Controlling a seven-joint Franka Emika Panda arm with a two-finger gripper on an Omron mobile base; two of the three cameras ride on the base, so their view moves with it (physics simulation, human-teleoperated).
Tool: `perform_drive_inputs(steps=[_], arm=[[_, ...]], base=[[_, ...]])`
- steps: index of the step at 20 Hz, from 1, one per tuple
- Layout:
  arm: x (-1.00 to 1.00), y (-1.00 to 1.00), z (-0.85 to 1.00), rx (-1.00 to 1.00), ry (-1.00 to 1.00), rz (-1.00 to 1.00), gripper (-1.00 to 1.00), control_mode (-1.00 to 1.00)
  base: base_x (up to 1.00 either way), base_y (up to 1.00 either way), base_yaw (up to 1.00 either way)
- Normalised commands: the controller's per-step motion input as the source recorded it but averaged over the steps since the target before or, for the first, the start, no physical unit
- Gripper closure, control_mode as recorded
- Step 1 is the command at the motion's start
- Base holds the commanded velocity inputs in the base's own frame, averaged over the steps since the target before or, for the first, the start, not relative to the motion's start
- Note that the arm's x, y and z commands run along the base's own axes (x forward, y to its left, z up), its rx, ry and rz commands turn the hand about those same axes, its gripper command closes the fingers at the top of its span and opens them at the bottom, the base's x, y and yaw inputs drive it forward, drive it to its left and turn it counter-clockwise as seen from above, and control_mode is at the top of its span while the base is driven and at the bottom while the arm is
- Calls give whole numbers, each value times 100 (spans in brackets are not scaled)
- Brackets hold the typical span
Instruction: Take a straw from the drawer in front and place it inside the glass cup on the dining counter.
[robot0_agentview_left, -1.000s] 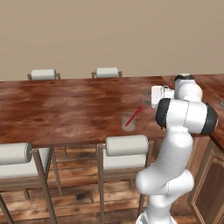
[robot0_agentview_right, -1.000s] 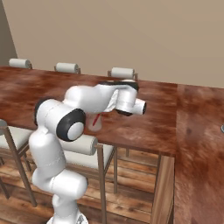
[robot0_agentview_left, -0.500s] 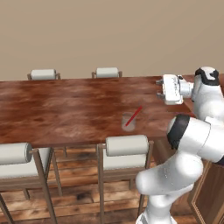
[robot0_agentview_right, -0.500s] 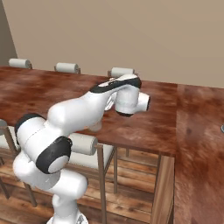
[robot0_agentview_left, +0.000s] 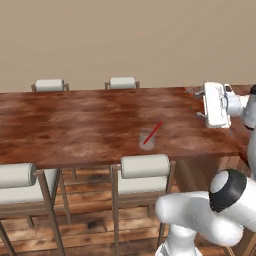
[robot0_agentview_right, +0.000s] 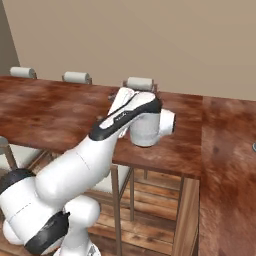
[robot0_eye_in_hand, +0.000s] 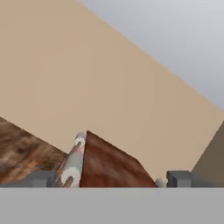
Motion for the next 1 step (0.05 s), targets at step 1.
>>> perform_drive_inputs(steps=[1], arm=[[-100,0,-25,-21,0,1,-100,-100]], base=[[0,0,0]])
